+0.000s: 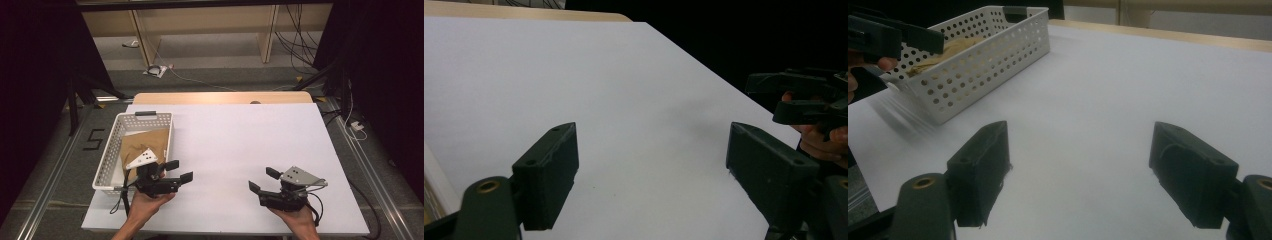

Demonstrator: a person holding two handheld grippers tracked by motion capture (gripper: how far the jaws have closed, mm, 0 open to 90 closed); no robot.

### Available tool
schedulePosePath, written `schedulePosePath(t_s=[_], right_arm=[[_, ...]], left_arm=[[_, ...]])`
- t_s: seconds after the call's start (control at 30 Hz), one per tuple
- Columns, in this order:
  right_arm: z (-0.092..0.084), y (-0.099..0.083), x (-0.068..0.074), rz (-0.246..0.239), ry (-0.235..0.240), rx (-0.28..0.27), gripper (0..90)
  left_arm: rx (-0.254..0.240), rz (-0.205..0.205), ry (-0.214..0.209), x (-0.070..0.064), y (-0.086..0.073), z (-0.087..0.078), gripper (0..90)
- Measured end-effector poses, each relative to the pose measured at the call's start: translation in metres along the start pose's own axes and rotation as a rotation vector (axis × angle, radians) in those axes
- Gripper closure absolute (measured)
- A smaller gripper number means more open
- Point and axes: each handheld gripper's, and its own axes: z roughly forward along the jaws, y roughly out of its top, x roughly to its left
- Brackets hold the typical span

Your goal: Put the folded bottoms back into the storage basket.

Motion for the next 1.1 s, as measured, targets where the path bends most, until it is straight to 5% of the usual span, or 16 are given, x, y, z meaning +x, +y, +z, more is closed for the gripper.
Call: schedulePosePath(t_s=[0.67, 1.1], right_arm=[[0.0, 0.0, 0.002, -0.005, 0.001, -0.02, 24.3], [0.0, 0.0, 0.002, -0.013, 0.006, -0.017, 24.3]], left_arm=[[0.017, 0.092, 0.018, -0.017, -0.027, 0.007, 19.4], [-0.035, 0.082, 0.013, -0.014, -0.026, 0.003, 18.7]])
